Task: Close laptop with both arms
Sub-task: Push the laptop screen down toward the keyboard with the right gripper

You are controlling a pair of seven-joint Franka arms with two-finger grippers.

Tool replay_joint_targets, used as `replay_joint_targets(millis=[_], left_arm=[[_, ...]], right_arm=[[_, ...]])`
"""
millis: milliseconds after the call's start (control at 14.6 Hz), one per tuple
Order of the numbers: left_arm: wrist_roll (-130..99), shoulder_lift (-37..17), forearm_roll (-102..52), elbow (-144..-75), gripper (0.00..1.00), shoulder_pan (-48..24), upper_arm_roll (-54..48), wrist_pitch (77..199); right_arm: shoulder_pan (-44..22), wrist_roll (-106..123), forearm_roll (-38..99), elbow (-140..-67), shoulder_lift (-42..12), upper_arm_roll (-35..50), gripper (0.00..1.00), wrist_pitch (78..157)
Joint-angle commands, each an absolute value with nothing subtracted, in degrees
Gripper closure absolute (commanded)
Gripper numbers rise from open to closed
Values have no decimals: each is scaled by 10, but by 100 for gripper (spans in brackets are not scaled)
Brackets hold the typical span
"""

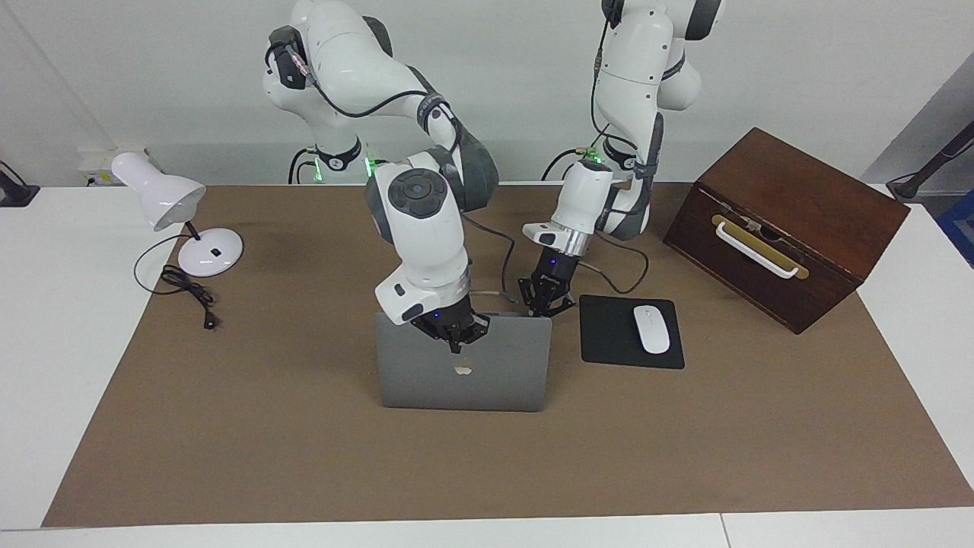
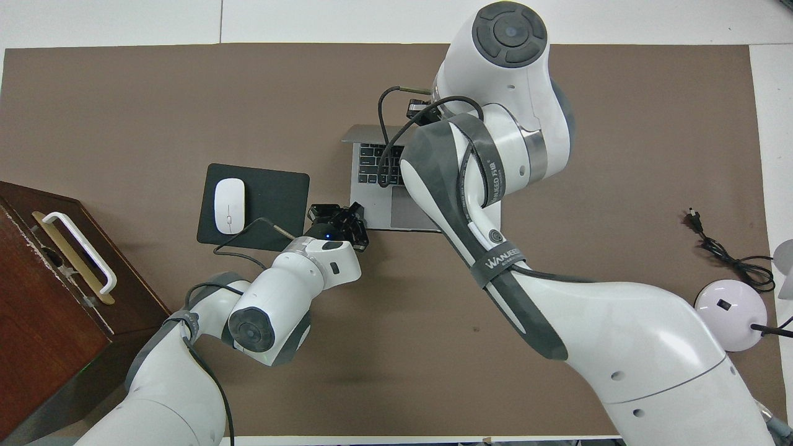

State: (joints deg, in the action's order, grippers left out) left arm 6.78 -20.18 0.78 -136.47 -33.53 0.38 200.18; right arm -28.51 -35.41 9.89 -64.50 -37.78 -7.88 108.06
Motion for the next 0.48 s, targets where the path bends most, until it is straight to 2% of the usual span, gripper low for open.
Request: replay_joint_targets(millis=[0, 412], left_arm=[[71, -238, 15, -1355, 100, -352, 13, 2007], [71, -238, 15, -1355, 100, -355, 13, 2007]], right_arm=[[-260, -323, 138, -652, -370, -69, 100, 1062], [-259, -342, 184, -664, -380, -70, 100, 1062]])
